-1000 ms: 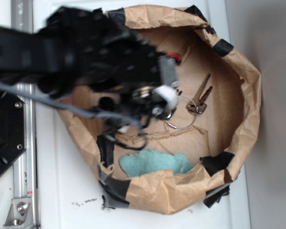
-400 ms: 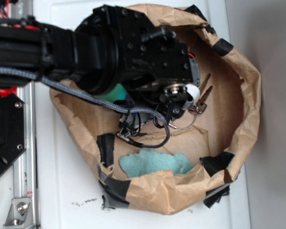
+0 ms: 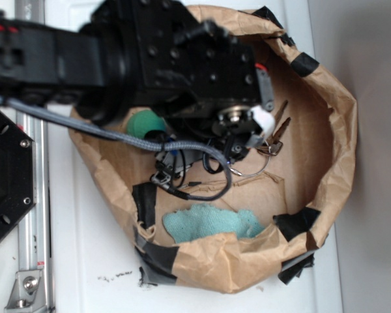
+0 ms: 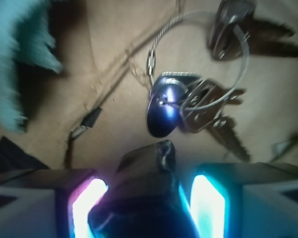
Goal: Grab the black box.
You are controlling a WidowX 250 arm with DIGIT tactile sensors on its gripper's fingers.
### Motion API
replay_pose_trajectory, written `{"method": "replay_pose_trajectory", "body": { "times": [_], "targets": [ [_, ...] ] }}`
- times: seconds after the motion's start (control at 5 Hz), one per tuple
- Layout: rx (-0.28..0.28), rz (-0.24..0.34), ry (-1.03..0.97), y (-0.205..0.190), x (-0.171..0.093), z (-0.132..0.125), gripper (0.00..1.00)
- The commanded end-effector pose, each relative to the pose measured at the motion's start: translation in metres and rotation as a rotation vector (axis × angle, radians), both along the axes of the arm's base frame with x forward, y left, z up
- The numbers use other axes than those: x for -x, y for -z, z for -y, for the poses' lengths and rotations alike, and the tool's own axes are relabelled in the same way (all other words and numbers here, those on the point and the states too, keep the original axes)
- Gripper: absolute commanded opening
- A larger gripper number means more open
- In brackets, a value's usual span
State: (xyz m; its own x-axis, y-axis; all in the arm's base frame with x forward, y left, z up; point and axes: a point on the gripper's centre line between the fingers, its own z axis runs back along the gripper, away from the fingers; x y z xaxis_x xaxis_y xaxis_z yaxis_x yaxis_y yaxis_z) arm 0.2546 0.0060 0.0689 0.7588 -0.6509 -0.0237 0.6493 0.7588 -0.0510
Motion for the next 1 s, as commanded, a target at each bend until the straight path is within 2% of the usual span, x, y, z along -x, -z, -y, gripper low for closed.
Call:
{"method": "replay_pose_trajectory", "body": {
  "times": [0.0, 0.2, 0.4, 0.6, 0.8],
  "targets": [
    [0.024, 0.096, -0.233, -0.095, 0.005, 0.012, 0.0],
    [0.123, 0.059, -0.49, -0.131, 0.024, 0.001, 0.0],
    [0.096, 0.038, -0.701, -0.145, 0.035, 0.0, 0.0],
    [0.138, 0.055, -0.729, -0.151, 0.039, -0.003, 0.0],
    [0.128, 0.056, -0.726, -0.149, 0.033, -0.008, 0.0]
  ]
}}
